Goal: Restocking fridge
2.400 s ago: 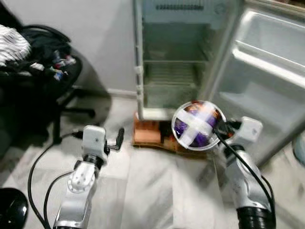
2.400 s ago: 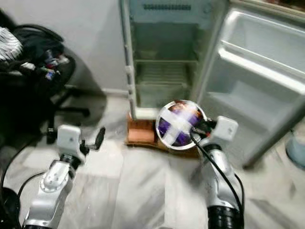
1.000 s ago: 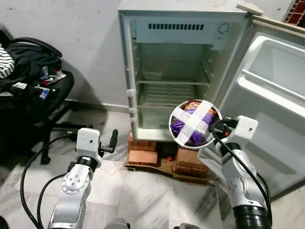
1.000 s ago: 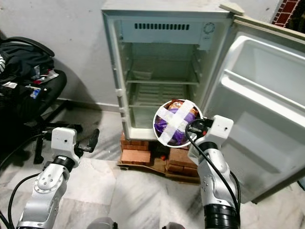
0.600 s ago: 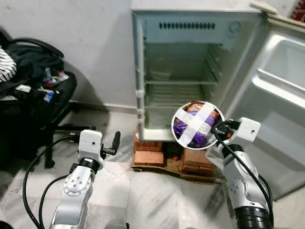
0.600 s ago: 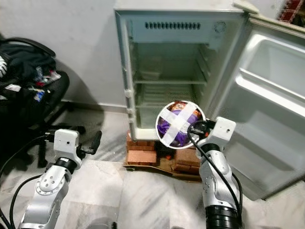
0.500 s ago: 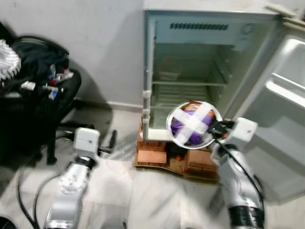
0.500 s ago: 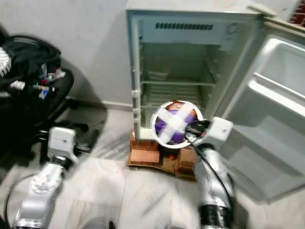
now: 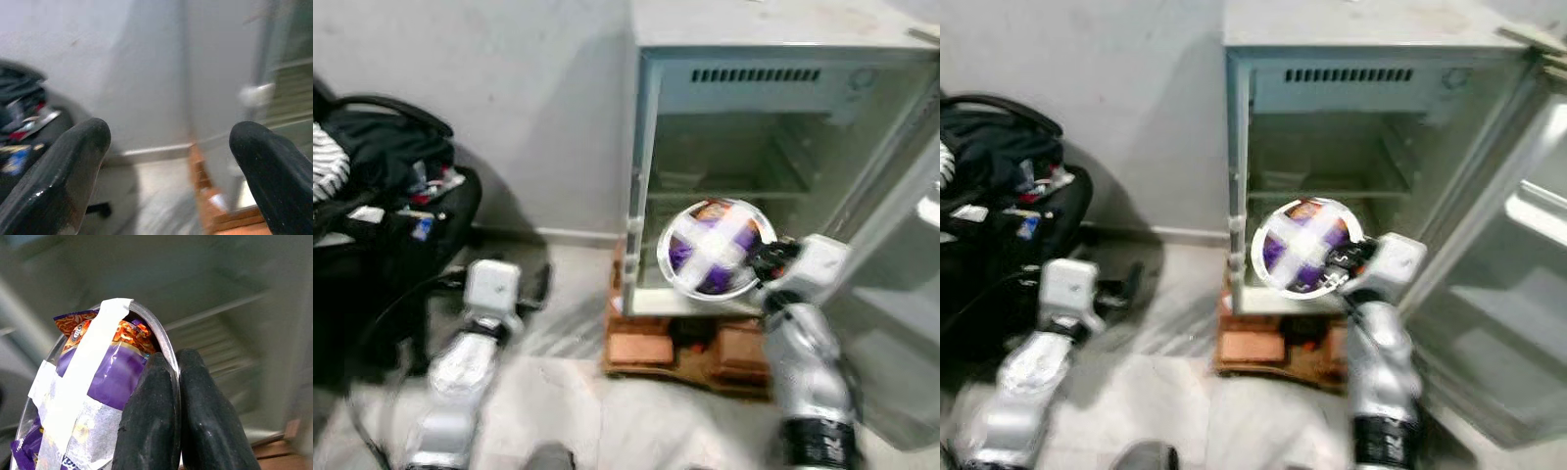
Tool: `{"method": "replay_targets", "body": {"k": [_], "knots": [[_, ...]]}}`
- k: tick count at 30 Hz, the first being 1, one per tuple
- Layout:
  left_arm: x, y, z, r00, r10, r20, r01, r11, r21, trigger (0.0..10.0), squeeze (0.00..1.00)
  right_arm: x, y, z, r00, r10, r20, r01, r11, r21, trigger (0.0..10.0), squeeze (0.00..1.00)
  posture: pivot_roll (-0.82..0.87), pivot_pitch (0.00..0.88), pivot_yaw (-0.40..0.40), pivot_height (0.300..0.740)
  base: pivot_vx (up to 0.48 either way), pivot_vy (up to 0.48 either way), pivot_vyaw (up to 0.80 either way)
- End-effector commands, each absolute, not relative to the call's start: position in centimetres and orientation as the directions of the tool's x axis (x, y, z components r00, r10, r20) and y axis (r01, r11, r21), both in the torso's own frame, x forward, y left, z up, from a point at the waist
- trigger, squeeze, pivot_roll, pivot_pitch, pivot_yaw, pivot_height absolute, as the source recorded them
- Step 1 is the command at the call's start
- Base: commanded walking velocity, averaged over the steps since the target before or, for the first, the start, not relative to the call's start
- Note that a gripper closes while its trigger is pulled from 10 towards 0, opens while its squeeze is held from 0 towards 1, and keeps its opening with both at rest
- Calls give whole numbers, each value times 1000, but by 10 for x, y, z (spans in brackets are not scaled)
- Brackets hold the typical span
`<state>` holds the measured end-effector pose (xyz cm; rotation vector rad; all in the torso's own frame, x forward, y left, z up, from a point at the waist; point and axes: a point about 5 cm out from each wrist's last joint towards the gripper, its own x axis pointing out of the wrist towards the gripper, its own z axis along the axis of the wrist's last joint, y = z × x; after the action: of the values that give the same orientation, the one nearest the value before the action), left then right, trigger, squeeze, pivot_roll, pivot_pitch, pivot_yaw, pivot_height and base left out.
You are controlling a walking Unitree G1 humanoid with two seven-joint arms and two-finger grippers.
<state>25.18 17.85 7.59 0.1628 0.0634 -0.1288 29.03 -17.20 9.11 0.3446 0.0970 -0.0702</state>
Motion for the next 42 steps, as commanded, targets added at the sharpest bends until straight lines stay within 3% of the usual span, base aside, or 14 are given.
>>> {"method": "replay_targets", "body": {"k": [1,7,24,37,42], "knots": [[253,172,77,989,-135,-68,145,975,168,10000,0,291,-182,99,994,-79,-74,98,944,316,10000,0,69,68,-28,740,416,0,-425],[253,169,77,989,-131,-65,139,980,140,10000,0,291,-182,101,995,-81,-65,98,944,316,10000,0,67,67,-29,740,333,0,-748],[253,167,79,990,-125,-63,133,981,144,10000,0,293,-184,102,995,-86,-59,100,946,308,10000,0,66,73,-33,740,0,0,0],[253,172,78,993,-86,-78,95,989,115,10000,0,292,-179,106,999,-46,-28,52,957,285,10000,0,64,78,-33,740,0,-398,0],[253,178,78,997,-33,-69,40,994,105,10000,0,292,-179,106,999,-39,-23,44,959,279,10000,0,69,81,-36,740,0,-57,621]]}}
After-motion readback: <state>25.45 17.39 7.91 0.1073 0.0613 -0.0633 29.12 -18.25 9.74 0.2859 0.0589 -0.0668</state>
